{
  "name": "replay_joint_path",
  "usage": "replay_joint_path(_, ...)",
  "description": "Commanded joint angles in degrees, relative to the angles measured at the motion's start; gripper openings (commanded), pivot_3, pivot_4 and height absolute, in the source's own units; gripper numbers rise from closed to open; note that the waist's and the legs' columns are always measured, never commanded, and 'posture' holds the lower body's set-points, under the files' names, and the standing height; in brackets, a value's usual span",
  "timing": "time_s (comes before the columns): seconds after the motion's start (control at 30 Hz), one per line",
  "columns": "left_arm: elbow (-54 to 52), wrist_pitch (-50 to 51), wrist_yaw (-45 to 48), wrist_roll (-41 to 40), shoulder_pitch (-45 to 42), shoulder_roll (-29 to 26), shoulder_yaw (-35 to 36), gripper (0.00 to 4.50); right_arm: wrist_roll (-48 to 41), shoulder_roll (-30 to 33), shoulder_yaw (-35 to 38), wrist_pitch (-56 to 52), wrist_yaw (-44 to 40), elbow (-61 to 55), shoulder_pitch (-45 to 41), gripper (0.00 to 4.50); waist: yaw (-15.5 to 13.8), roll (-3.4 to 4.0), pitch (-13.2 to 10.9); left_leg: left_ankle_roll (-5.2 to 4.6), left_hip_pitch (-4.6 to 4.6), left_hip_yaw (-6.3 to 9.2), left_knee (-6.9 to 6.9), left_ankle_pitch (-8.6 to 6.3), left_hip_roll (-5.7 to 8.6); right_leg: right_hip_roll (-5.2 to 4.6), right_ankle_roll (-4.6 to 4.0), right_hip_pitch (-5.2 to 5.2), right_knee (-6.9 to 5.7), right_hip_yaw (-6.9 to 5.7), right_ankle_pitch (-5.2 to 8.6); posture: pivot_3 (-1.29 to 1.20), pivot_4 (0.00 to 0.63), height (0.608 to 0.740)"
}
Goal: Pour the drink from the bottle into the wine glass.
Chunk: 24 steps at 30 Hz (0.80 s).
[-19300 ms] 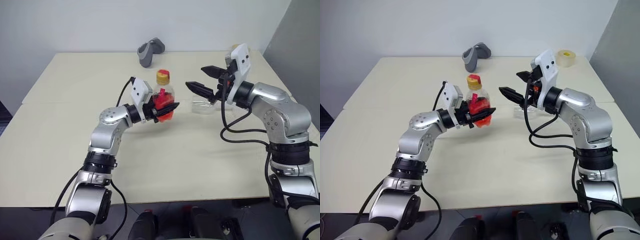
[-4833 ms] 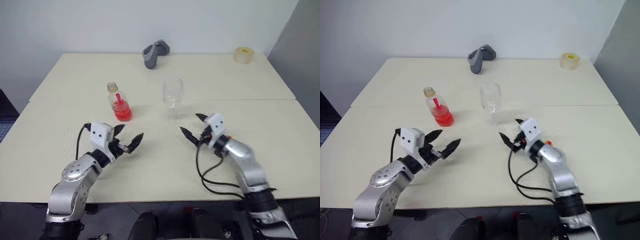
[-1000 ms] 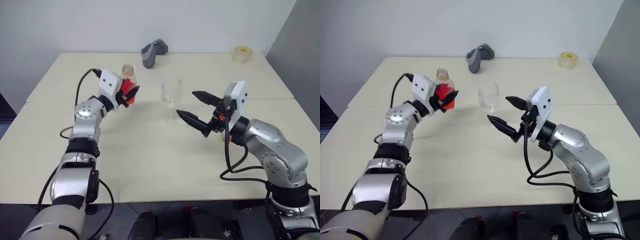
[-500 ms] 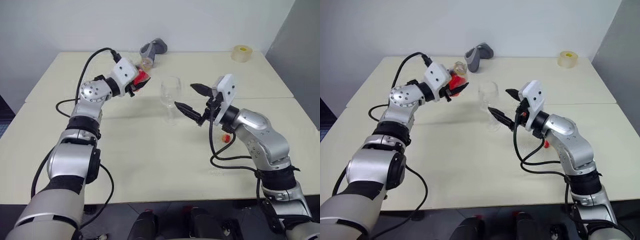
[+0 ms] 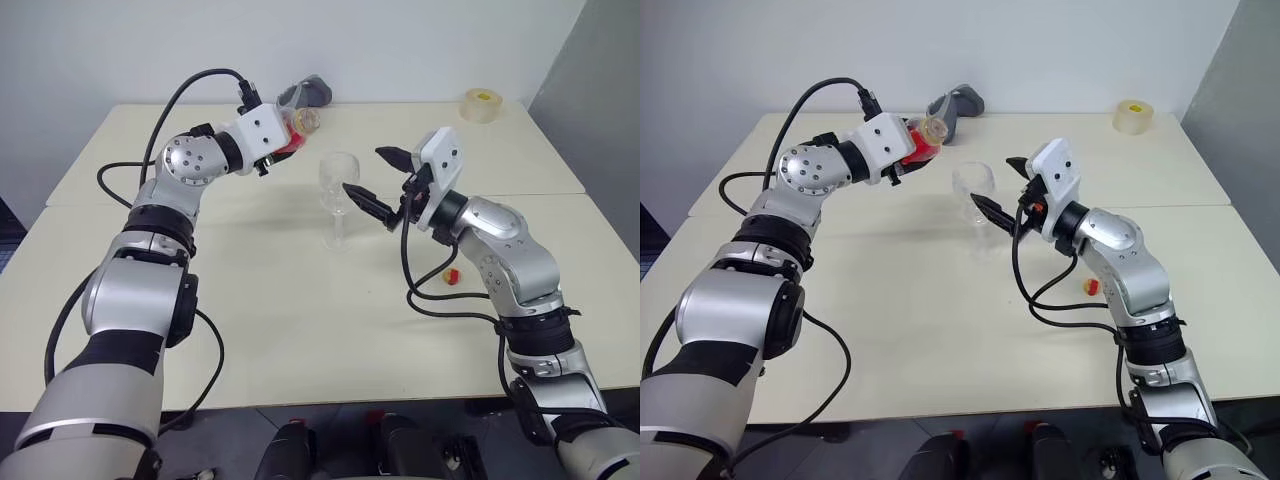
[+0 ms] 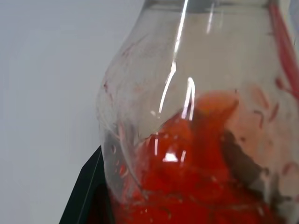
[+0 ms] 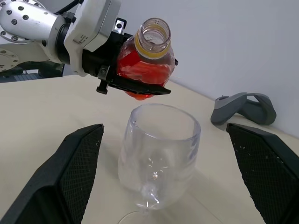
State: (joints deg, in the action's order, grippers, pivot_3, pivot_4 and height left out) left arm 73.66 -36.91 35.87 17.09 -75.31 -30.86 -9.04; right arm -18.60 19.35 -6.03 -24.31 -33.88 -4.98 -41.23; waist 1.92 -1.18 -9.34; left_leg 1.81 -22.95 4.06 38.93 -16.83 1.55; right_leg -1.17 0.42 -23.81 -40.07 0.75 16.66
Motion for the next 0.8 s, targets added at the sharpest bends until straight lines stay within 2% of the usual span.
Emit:
replay_joint_path(0.03,-0.7,-1.9,-2.8,2.0,-3.5,-1.8,-1.0,1.95,0.7,-0.4,0.7,2.0,-0.6,0.0,-1.9,4.50,0.0,0.00,0.0,0.00,0.00,0.00,0.00,0.00,0.00,0.00,0.00,0.00,0.00,0.01,0.00,0.00,0.150,0.740)
replay_joint_path(0.53,1.3,-5.0,-12.9,12.4,-6.2,-3.8,-7.8,1.95,2.2,-1.0,0.7,2.9,-1.6,1.3,-2.5,4.50,0.0,0.00,0.0,0.00,-0.09,-0.13,0.00,0.00,0.01,0.00,0.00,-0.24,-0.16,0.05,0.00,0.00,0.150,0.740)
replay_joint_path(0.8,1.7,-5.5,-14.1,13.8,-7.4,-4.0,-8.8,1.95,2.6,-0.7,0.7,3.4,-2.1,2.1,-2.9,4.50,0.0,0.00,0.0,0.00,-0.08,-0.27,0.00,0.00,0.00,-0.02,0.00,-0.32,-0.29,0.09,0.00,0.00,0.150,0.740)
